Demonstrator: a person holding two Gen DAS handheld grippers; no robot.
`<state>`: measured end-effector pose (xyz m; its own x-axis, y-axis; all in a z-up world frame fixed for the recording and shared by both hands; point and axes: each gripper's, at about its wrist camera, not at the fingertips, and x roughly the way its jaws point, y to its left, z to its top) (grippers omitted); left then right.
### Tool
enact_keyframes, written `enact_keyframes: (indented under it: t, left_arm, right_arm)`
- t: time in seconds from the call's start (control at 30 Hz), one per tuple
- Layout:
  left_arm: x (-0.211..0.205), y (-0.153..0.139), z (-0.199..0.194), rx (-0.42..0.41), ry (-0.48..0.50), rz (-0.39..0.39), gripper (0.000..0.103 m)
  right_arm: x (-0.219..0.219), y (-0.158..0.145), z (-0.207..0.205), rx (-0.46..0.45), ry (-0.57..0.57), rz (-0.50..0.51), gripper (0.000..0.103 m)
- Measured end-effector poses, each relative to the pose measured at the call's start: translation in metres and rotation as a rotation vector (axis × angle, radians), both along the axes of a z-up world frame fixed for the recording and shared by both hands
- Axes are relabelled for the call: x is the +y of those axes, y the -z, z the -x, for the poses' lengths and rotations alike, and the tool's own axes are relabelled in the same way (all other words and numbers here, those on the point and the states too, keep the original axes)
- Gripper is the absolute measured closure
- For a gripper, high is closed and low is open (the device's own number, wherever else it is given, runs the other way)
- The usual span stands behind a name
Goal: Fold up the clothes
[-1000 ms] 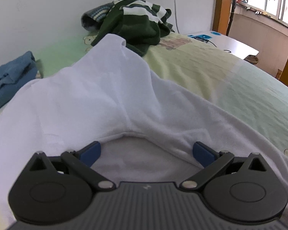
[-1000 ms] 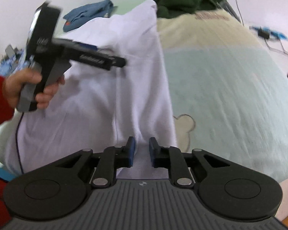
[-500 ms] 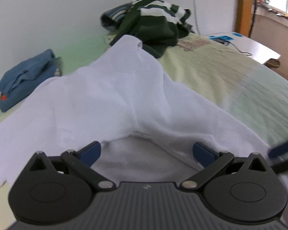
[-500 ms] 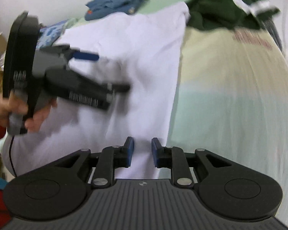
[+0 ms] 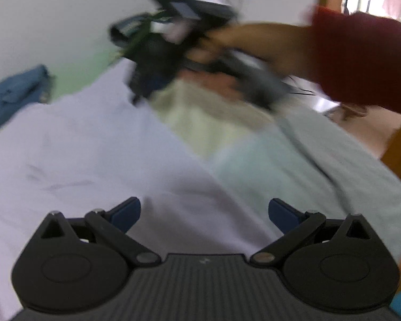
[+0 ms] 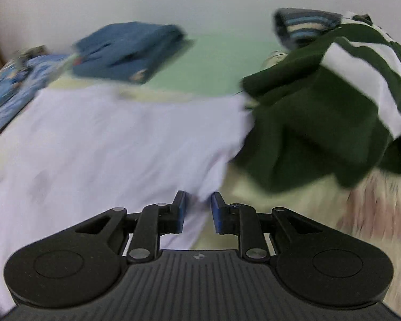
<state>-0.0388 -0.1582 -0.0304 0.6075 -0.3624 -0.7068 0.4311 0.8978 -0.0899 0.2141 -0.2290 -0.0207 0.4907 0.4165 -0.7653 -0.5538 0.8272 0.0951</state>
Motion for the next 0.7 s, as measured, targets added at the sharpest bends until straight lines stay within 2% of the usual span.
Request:
enact_keyframes:
  t: [0.17, 0.27, 0.4, 0.5, 0.57, 0.63, 0.7]
  left_arm:
    - [-0.017, 0.010, 0.007, 0.074, 0.048, 0.055, 0.002]
    - [-0.024, 0.015, 0.012, 0.098, 0.067, 0.062, 0.002]
    - [-0.028, 0.016, 0.015, 0.090, 0.073, 0.041, 0.001]
    - [-0.027, 0.014, 0.014, 0.094, 0.073, 0.044, 0.001]
    - [-0.028, 0.015, 0.015, 0.087, 0.077, 0.035, 0.001]
    - [-0.030, 0.016, 0.018, 0.079, 0.081, 0.026, 0.001]
    - [-0.030, 0.016, 0.020, 0.076, 0.078, 0.024, 0.001]
  right_arm:
    - [-0.008, -0.002, -0.041, 0.009, 0.072, -0.068, 0.081]
    - [-0.004, -0.002, -0.048, -0.041, 0.065, -0.033, 0.081]
    - [0.003, -0.011, -0.025, -0.110, 0.070, 0.018, 0.080]
    - [-0.001, -0.022, -0.017, -0.108, 0.039, -0.043, 0.079]
    - [0.003, -0.017, -0.015, -0.087, 0.014, -0.012, 0.079]
    - [0.003, -0.009, -0.018, -0.091, 0.028, 0.027, 0.078]
    - [-0.009, -0.005, -0.027, -0.055, 0.080, -0.019, 0.077]
